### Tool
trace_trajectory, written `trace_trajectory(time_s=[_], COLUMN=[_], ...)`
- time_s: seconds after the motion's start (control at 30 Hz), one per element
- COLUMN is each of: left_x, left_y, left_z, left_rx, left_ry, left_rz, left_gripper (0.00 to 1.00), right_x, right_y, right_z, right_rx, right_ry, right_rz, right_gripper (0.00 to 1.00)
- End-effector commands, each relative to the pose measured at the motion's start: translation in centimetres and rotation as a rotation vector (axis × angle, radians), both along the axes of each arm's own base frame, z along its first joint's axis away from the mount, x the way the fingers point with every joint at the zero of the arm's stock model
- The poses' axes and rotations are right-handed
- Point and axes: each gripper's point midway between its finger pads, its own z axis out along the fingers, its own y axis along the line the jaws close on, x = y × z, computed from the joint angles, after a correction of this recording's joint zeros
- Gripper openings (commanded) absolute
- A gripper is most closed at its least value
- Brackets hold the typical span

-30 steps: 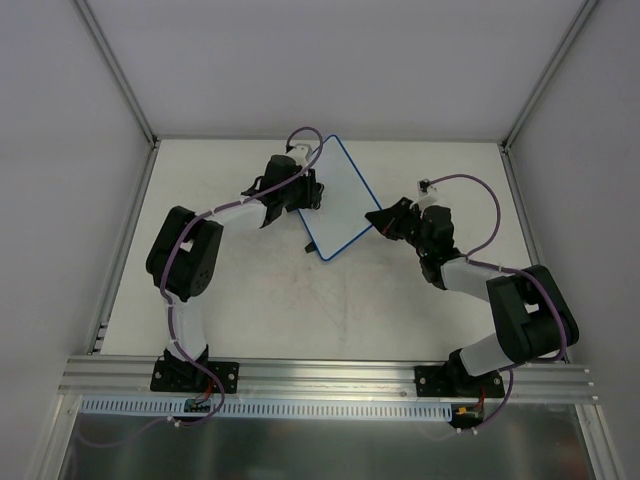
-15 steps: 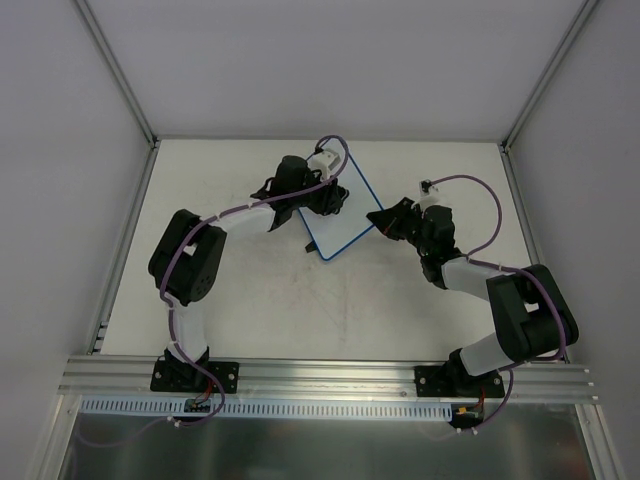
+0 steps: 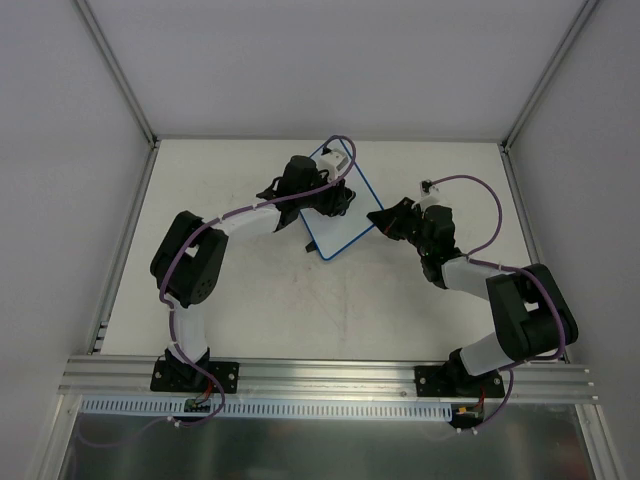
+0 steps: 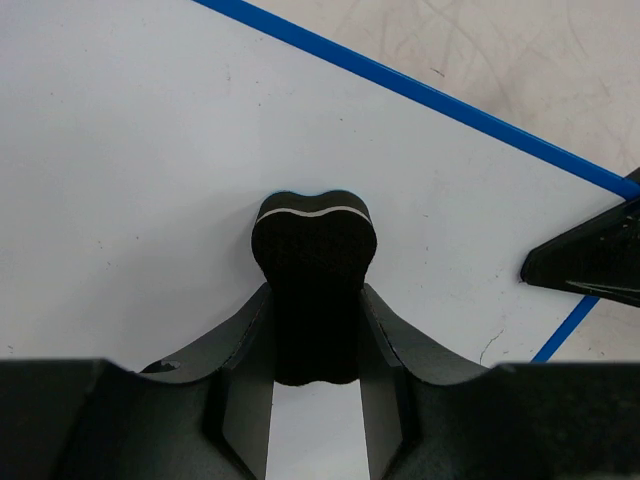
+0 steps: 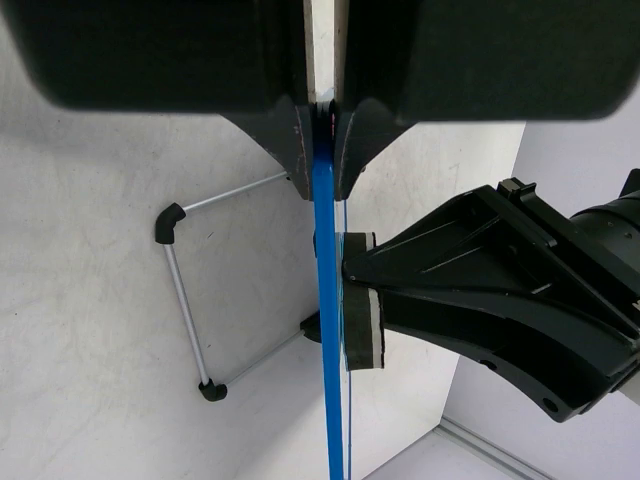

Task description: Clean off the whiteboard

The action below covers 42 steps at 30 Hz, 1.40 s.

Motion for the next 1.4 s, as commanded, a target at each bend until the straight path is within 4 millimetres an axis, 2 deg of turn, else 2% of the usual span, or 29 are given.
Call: trace_trajectory(time_s=[0.0, 0.1, 0.17, 0.3, 0.47, 0.6, 0.7, 0.8, 0.97, 1.27, 1.37], left_x=[-2.9, -2.3, -1.3, -0.1, 1.6, 2.0, 2.1, 2.0, 2.2, 2.1, 1.2], left_y=[-1.0, 0.1, 1.4, 3.5, 8.0, 10.8, 11.9, 12.2, 12.8, 10.3, 8.3], left_z=[-4.1, -4.9, -5.1, -5.9, -7.8, -8.7, -9.3, -10.2, -10.3, -10.2, -9.7], left_rx=[0.028, -0.034, -0.072, -0.107, -0.148, -0.184, -0.208, -0.219, -0.225, -0.208, -0.191], left_ry=[0.173, 0.276, 0.323, 0.363, 0.454, 0.51, 0.547, 0.589, 0.598, 0.583, 0.558], left_rz=[0.022, 0.06, 0.113, 0.215, 0.443, 0.585, 0.637, 0.667, 0.695, 0.609, 0.547], left_gripper=[0.0, 0.0, 0.0, 0.0, 0.0, 0.0, 0.0, 0.0, 0.0, 0.0, 0.0], right_x=[0.0, 0.0, 0.0, 0.0, 0.1, 0.1, 0.2, 0.2, 0.2, 0.1, 0.2], right_y=[1.3, 1.3, 1.3, 1.2, 1.2, 1.2, 1.1, 1.1, 1.1, 1.2, 1.2], right_z=[0.9, 0.9, 0.9, 0.9, 0.9, 0.8, 0.8, 0.8, 0.8, 0.7, 0.8], right_rx=[-0.047, -0.047, -0.046, -0.046, -0.044, -0.044, -0.043, -0.044, -0.042, -0.04, -0.039], right_ry=[-0.082, -0.082, -0.079, -0.079, -0.078, -0.074, -0.073, -0.076, -0.075, -0.071, -0.073], right_rz=[0.067, 0.066, 0.066, 0.066, 0.064, 0.065, 0.062, 0.062, 0.062, 0.066, 0.064], right_gripper=[0.0, 0.0, 0.0, 0.0, 0.0, 0.0, 0.0, 0.0, 0.0, 0.0, 0.0])
